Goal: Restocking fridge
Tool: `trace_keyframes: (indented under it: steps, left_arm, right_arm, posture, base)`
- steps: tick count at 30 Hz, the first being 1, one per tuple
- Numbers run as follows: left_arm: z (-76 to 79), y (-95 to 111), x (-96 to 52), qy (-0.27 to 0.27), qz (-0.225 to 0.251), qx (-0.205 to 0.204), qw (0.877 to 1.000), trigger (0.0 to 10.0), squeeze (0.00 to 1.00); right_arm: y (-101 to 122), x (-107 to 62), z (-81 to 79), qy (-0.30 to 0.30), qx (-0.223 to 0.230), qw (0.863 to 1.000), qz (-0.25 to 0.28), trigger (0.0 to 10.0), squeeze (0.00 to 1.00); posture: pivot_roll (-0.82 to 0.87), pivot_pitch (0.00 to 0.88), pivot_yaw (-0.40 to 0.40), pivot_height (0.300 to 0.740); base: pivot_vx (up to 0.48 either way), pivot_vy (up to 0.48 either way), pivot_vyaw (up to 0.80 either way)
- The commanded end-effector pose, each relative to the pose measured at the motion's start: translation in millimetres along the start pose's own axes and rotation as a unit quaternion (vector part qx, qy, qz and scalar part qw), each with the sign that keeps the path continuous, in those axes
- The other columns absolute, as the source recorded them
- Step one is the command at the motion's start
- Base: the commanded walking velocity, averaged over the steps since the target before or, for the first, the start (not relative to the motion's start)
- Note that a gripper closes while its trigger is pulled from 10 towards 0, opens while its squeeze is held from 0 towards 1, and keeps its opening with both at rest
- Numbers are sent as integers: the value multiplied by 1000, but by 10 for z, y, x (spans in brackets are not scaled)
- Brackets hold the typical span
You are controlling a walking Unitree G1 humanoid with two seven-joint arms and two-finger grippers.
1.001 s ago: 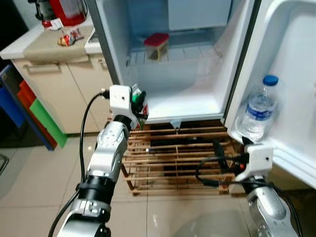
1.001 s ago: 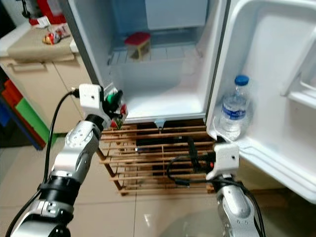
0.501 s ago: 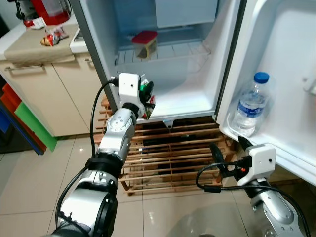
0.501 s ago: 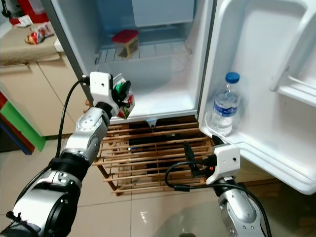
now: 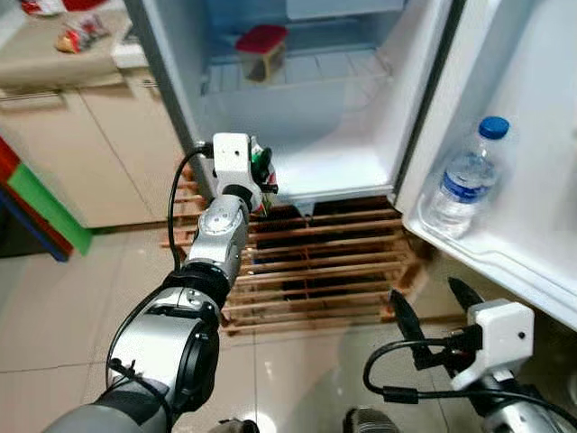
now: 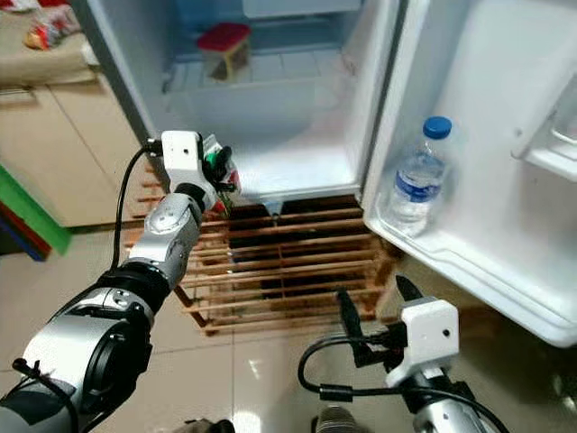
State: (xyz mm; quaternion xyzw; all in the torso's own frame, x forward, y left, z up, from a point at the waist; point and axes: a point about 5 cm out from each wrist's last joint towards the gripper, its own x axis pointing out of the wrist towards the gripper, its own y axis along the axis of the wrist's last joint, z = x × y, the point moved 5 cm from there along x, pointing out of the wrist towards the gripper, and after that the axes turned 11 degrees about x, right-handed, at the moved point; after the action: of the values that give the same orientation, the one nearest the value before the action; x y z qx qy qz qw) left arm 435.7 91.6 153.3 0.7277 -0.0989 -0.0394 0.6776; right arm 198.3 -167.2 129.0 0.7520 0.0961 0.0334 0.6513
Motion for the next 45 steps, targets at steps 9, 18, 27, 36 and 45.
trace_keyframes:
  steps: [9,18,27,36,45]
  left_arm:
    - [79,251,-741,-46,77,44,995,10000,0]
    - [-111,420,-1201,28,63,48,996,10000,0]
    - [-144,623,-1497,28,83,106,990,10000,0]
    - [-100,760,-1212,15,115,65,991,10000,0]
    - [-88,690,-1100,16,104,35,994,10000,0]
  right_arm:
    - [21,67,39,-24,24,999,10,10000,0]
    - [-10,401,-43,36,34,999,11,10000,0]
    - [219,502,53,24,21,998,62,10000,0]
    - [262,722,-24,37,34,995,87,10000,0]
    - [243,776,-13,46,28,995,85,10000,0]
  posture:
    - [-254,152,102,740]
    - [-136,65,61,740]
    - [-99,0,43,740]
    - [-122,0,70,740]
    - [-138,0,67,740]
  base:
    - [0,0,0]
    - [0,0,0]
    - [0,0,0]
    - [30,0,0]
    - [449,0,0]
